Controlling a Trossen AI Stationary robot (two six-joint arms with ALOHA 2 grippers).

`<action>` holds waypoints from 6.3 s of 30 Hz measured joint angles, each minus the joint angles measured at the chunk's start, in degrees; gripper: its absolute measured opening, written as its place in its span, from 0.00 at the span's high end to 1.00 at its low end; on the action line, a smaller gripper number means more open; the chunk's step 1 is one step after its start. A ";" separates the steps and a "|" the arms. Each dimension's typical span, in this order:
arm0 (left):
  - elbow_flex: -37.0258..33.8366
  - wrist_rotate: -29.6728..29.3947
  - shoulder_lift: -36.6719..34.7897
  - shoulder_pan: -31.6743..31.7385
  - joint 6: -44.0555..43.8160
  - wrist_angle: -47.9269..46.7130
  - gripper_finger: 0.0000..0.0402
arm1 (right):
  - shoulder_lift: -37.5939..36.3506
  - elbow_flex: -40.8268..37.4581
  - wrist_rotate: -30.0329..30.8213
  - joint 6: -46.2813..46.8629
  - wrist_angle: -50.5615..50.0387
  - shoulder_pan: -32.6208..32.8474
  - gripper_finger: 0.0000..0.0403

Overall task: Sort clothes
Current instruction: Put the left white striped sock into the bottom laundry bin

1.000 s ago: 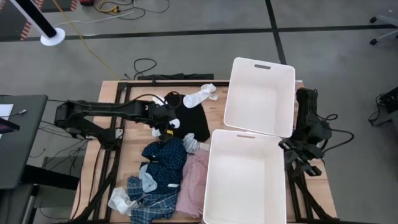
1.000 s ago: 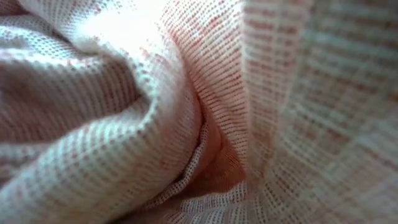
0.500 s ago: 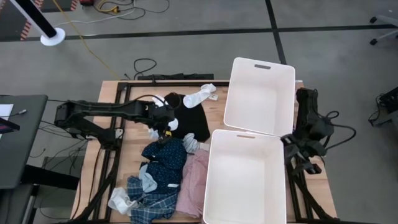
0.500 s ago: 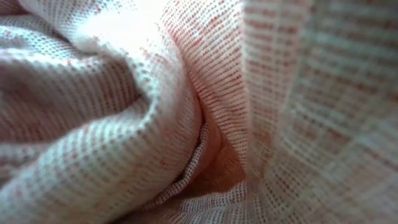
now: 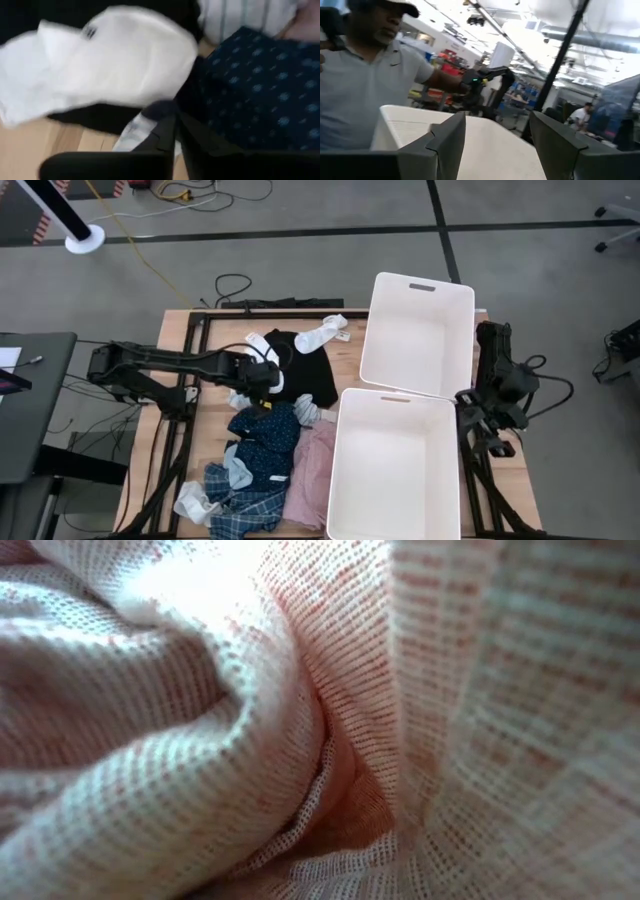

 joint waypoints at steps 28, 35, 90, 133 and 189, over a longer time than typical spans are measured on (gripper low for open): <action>-7.85 -1.19 2.78 -0.36 -13.91 0.37 0.41 | 0.00 1.20 6.31 -2.27 -1.00 -0.04 0.41; -7.67 -2.40 3.05 -0.27 -9.78 0.41 0.89 | 0.00 1.20 6.31 -2.29 -1.00 -0.04 0.43; 10.22 -7.24 -12.33 -0.39 11.96 13.87 0.98 | 44.52 52.31 5.60 -10.17 -20.72 -46.62 0.46; 13.64 11.02 -8.38 -3.07 28.66 30.56 0.98 | 91.59 66.51 -47.57 10.78 -9.61 -74.49 0.59; 4.20 -2.42 -10.16 -2.61 7.83 4.31 0.47 | 60.72 66.49 -23.67 19.66 -72.08 -90.40 1.00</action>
